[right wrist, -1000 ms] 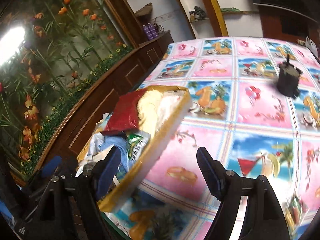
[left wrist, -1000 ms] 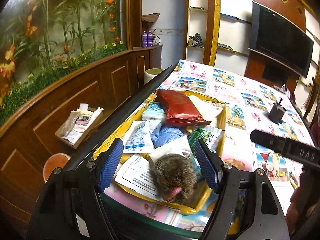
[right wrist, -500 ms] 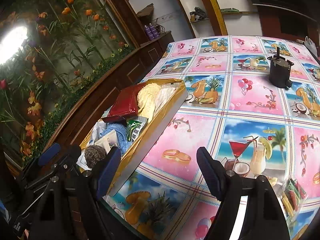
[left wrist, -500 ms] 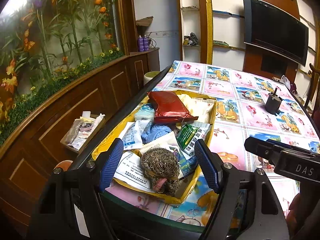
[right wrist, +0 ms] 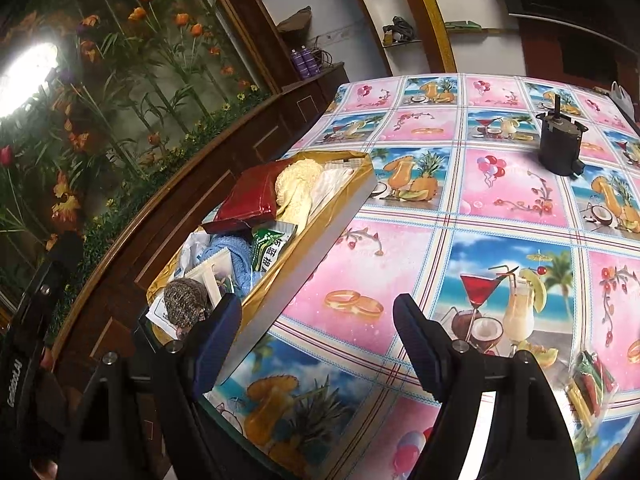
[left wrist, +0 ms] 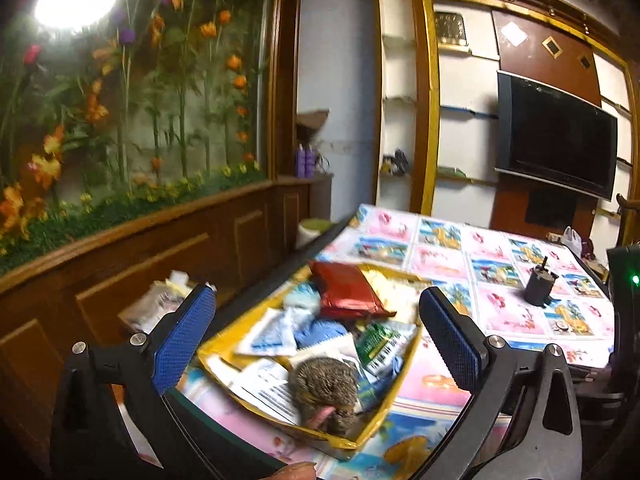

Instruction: Organize soft objects

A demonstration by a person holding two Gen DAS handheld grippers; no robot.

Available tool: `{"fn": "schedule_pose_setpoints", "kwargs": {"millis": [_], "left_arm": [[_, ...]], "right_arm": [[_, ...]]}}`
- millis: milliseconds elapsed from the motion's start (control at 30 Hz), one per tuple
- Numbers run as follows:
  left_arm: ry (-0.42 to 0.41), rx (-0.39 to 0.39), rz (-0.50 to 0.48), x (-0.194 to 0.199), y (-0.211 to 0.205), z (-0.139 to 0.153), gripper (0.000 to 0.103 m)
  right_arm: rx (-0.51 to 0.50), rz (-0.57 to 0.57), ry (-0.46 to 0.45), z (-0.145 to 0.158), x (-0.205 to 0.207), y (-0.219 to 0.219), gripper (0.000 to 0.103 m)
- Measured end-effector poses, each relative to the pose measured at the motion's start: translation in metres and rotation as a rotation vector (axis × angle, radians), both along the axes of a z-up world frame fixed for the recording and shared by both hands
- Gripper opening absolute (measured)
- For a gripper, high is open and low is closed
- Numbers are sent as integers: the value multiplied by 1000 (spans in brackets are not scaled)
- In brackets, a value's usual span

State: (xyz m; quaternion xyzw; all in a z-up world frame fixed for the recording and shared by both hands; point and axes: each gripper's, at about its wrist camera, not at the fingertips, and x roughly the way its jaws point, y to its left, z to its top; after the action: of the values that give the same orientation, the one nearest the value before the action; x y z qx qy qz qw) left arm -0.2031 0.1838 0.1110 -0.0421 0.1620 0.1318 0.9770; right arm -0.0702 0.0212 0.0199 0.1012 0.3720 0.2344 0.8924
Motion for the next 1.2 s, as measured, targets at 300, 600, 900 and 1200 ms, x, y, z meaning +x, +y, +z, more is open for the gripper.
{"fn": "schedule_pose_setpoints", "kwargs": {"millis": [300,600,900,1200], "left_arm": [[128,-21,53,23,-3,-20,103],[187,-6,49,34,-6,-34,103],[233,-27,44,45,-1,-43,103],[240,-31,46,49,1,-47,103]], "right_arm": [[-126,29,-71,-4,-13,18,78],[-262,81,-142,-10,-24,44,78],[-290,103,-126,-16,-20,51,78],[-301,106,-105,-21,-17,55,78]]}}
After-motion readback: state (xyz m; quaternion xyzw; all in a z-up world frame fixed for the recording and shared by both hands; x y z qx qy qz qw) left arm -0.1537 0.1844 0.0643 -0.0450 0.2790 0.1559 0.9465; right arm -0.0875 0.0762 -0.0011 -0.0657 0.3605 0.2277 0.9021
